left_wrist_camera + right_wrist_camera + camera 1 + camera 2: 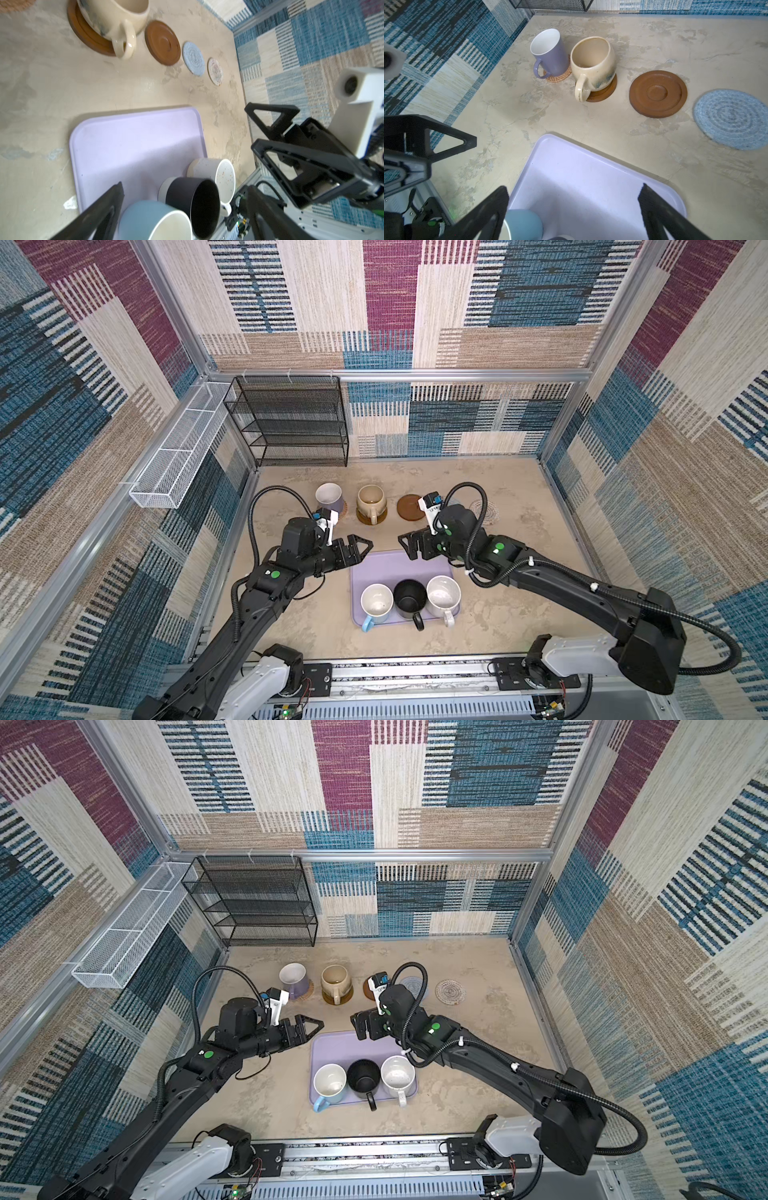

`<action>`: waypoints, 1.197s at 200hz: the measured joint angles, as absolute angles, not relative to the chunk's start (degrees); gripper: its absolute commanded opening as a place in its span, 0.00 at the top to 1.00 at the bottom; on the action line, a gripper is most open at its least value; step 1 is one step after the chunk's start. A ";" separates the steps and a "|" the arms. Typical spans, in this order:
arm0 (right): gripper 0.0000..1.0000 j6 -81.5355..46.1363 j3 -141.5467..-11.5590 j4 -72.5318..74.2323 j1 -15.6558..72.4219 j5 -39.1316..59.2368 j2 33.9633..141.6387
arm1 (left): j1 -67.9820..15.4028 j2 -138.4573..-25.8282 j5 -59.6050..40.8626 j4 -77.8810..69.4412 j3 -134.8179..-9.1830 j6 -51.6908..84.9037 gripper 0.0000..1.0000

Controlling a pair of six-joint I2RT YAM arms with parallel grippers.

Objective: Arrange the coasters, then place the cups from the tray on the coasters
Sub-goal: 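Move the left gripper down to the light blue mug while the right withdraws, then close the left gripper on the light blue mug rim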

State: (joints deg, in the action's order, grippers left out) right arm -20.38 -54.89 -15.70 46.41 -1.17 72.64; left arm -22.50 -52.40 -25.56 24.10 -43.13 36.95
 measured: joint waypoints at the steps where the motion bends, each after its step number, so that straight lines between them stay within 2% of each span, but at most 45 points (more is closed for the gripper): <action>1: 0.00 -20.25 -54.46 -15.53 46.39 -0.84 72.25 | -22.68 -52.36 -25.56 24.29 -43.11 36.91 0.05; 59: 0.00 -14.92 -42.35 -10.26 46.39 11.97 59.70 | -40.10 -50.92 -16.34 38.46 -43.11 35.64 0.06; 113: 0.00 -12.80 -38.98 -10.17 46.35 15.38 55.24 | -51.37 -51.48 -8.75 42.92 -42.00 35.68 0.05; 138: 0.00 -12.82 -37.23 -10.15 46.35 16.23 54.04 | -55.75 -52.97 -5.15 43.79 -41.89 35.90 0.08; 183: 0.00 -12.88 -35.59 -9.80 46.30 16.51 53.12 | -62.63 -57.04 2.50 44.34 -40.80 37.95 0.22; 205: 0.00 -13.04 -34.98 -9.54 46.33 16.45 52.62 | -64.75 -58.30 6.35 44.14 -40.25 39.09 0.36; 239: 0.00 -13.08 -34.09 -8.80 46.33 15.86 52.58 | -65.87 -58.65 8.86 41.12 -37.28 40.07 0.50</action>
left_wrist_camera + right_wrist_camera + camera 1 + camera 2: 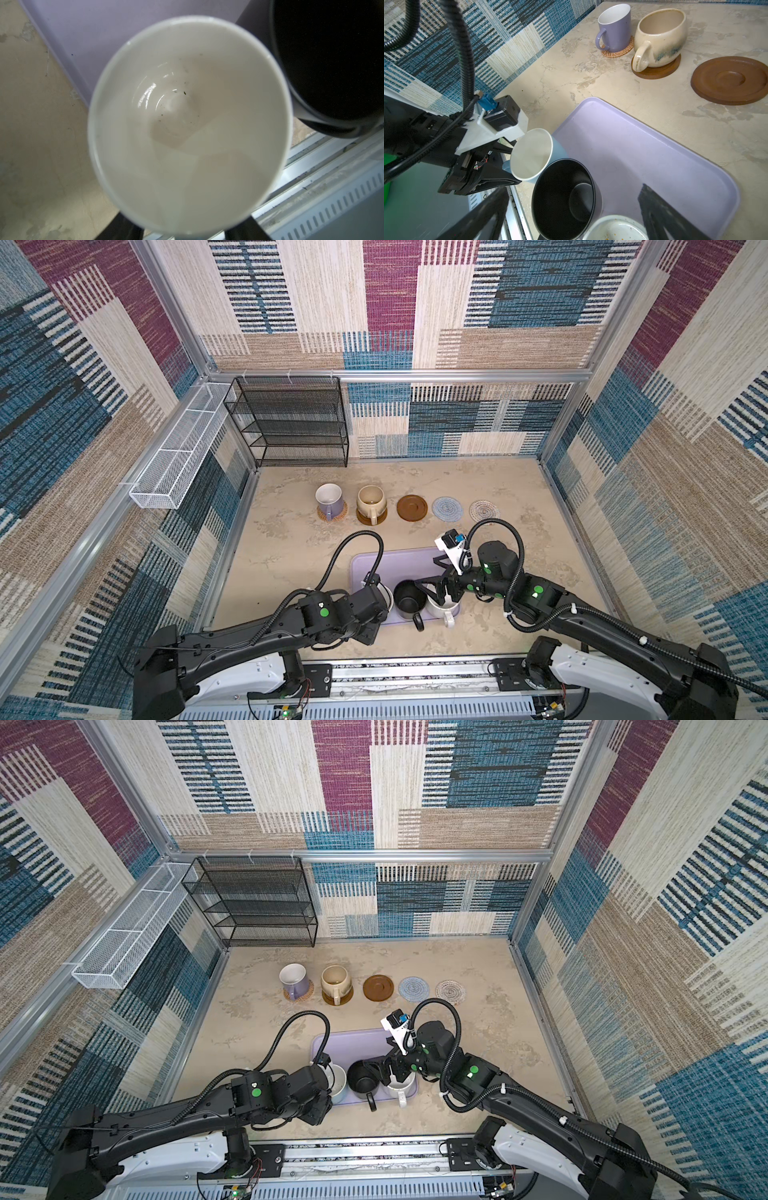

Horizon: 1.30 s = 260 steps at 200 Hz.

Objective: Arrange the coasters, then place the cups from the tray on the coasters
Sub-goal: 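Close the left gripper on the light blue mug rim, then lift the light blue mug up off the tray with the left gripper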

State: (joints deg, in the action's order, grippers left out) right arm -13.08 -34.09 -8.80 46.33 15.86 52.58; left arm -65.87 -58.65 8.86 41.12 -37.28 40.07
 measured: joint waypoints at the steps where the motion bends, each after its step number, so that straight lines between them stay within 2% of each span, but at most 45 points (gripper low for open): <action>1: 0.00 -13.08 -34.04 -8.82 46.33 15.86 52.58 | -65.89 -58.67 8.88 41.06 -37.23 40.10 0.50; 20: 0.00 -13.15 -33.41 -8.78 46.33 15.84 52.56 | -66.13 -59.42 9.85 39.57 -36.23 40.53 0.52; 34: 0.00 -13.32 -32.86 -8.47 46.30 15.81 52.40 | -66.43 -59.66 10.63 38.96 -35.90 40.97 0.62; 53: 0.00 -13.52 -32.05 -7.81 46.30 15.79 52.14 | -67.11 -59.86 12.38 38.68 -35.79 41.74 0.64; 80: 0.00 -13.72 -30.85 -5.80 46.30 16.97 52.12 | -67.81 -61.25 14.55 37.93 -35.79 42.63 0.83; 91: 0.01 -13.69 -30.57 -5.13 46.28 18.52 52.27 | -67.99 -61.93 15.18 37.60 -35.86 43.33 0.87; 111: 0.00 -13.69 -30.22 -3.40 46.33 21.58 52.84 | -68.03 -62.43 16.60 37.47 -36.03 44.16 1.00; 136: 0.00 -13.67 -29.98 -1.54 46.33 24.08 53.78 | -68.14 -62.67 17.78 38.41 -36.45 45.52 1.00; 201: 0.00 -13.69 -30.04 2.79 46.30 23.38 54.68 | -67.85 -63.37 21.74 46.89 -43.68 48.23 1.00; 260: 0.00 -14.79 -33.08 8.08 42.26 22.04 58.00 | -62.46 -66.48 23.81 52.16 -53.49 45.60 1.00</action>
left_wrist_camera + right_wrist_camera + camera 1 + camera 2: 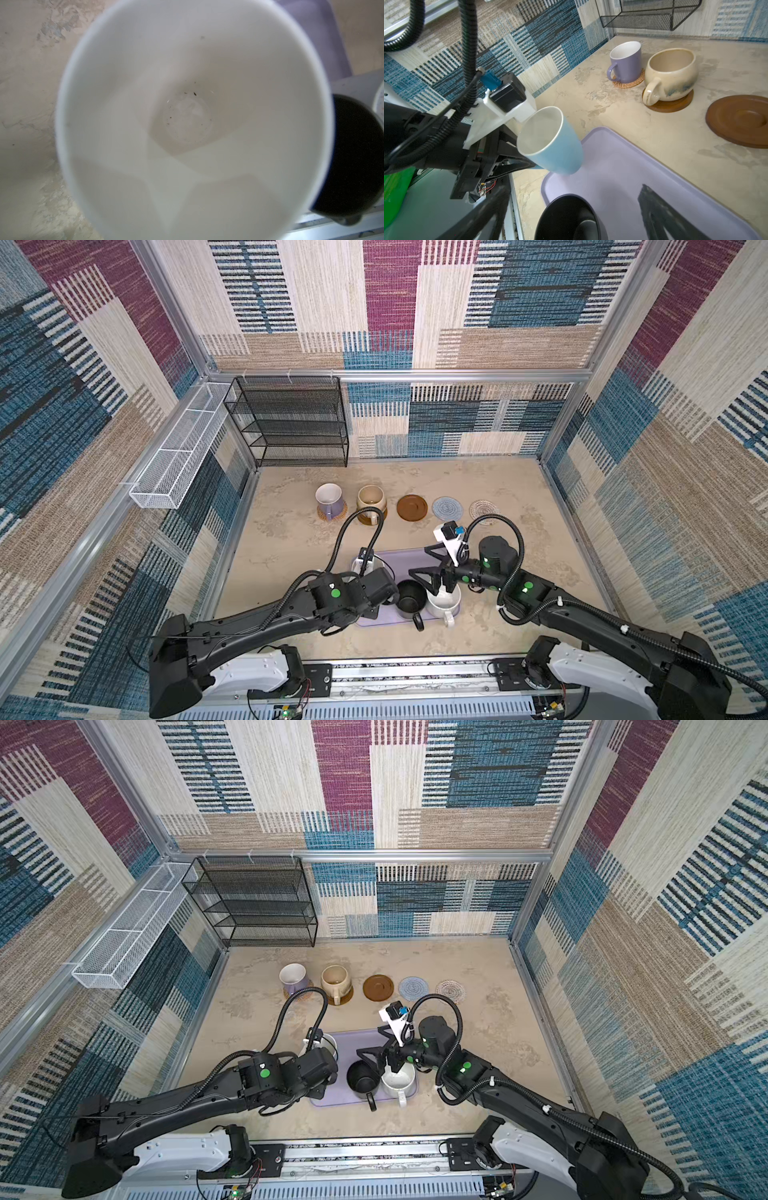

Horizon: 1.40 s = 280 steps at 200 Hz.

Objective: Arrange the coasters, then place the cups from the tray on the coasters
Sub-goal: 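Lift the light blue mug up off the tray with the left gripper, then carry the light blue mug with the left gripper to the other brown coaster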

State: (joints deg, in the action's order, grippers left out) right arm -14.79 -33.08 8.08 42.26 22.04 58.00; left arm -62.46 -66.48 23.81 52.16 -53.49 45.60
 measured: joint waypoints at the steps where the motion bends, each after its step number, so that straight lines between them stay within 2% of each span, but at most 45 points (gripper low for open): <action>1: 0.00 -14.81 -33.15 8.12 42.19 22.06 58.06 | -62.35 -66.54 23.81 52.18 -53.63 45.43 1.00; 78: 0.00 -15.53 -35.73 13.13 33.45 26.52 61.71 | -52.01 -79.15 21.76 52.60 -70.54 35.07 1.00; 164: 0.00 -20.93 -39.81 13.47 17.12 28.42 72.40 | -45.36 -105.25 17.02 50.57 -95.77 29.82 1.00; 216: 0.00 -20.64 -42.24 13.47 15.14 28.67 76.84 | -43.48 -120.42 16.01 51.27 -111.81 29.58 1.00; 280: 0.00 -18.65 -41.65 13.54 14.70 26.74 79.15 | -41.39 -132.86 14.83 51.88 -123.98 30.24 1.00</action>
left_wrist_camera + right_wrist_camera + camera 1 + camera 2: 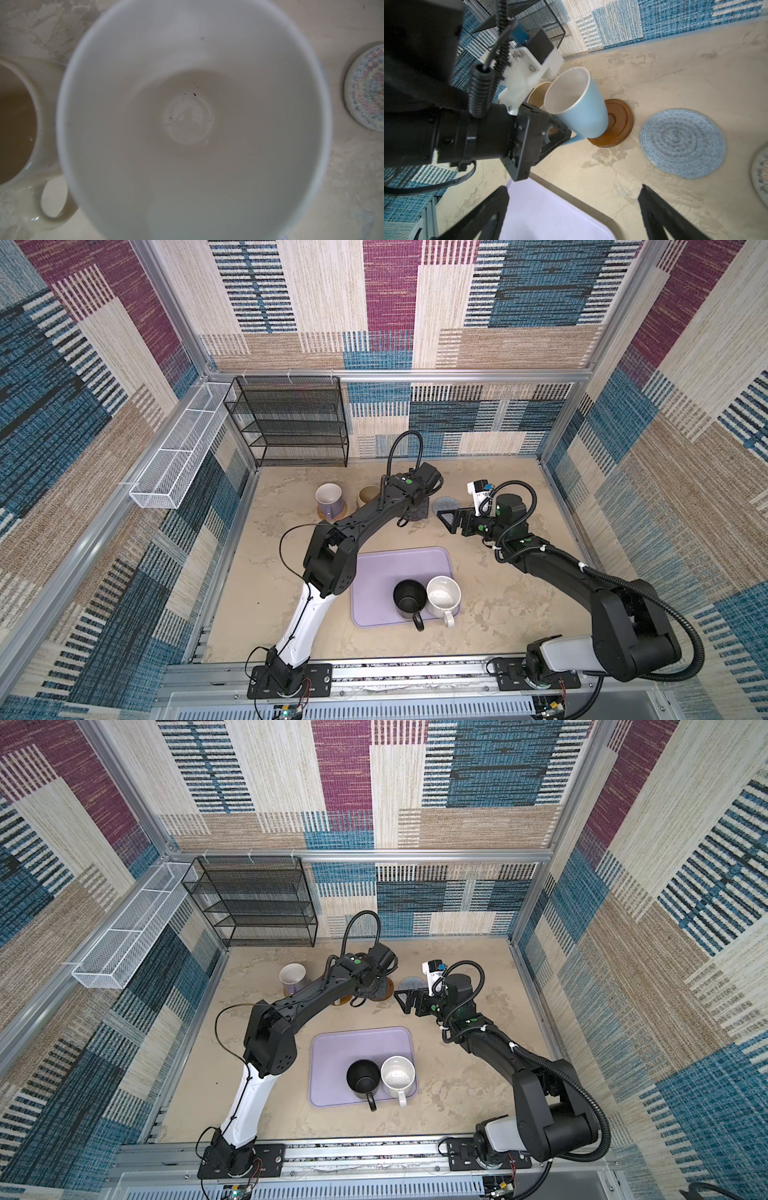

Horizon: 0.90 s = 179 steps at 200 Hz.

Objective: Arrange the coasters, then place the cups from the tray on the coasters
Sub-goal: 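Carry the light blue mug with the left gripper to the other brown coaster, then lower the light blue mug onto the coaster and open the left gripper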

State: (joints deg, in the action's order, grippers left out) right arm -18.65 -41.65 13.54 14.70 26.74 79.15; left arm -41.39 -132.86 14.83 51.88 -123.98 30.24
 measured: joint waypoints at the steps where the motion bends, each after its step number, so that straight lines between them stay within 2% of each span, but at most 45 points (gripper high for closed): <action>1: 0.00 -18.61 -41.65 13.52 14.70 26.70 79.15 | -41.39 -132.94 14.83 51.90 -124.09 30.24 1.00; 124: 0.00 -15.77 -41.04 13.04 14.28 25.12 79.92 | -41.28 -138.58 16.29 52.18 -129.16 31.57 1.00; 149: 0.00 -15.77 -41.04 13.06 14.28 25.39 80.23 | -41.25 -138.58 16.29 52.27 -129.16 32.01 0.83; 162: 0.00 -15.77 -41.04 12.99 14.26 25.54 80.27 | -41.25 -138.58 16.29 52.29 -129.16 32.38 0.79; 170: 0.00 -15.77 -41.04 13.06 14.24 25.61 80.27 | -41.25 -138.58 16.38 52.21 -129.16 32.49 0.72; 179: 0.00 -15.77 -41.01 13.06 14.24 25.71 80.29 | -41.25 -138.52 16.40 52.10 -129.16 32.84 0.71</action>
State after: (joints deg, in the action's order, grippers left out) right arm -15.77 -41.01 13.06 14.24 25.71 80.29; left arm -41.25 -138.52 16.40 52.10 -129.16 32.84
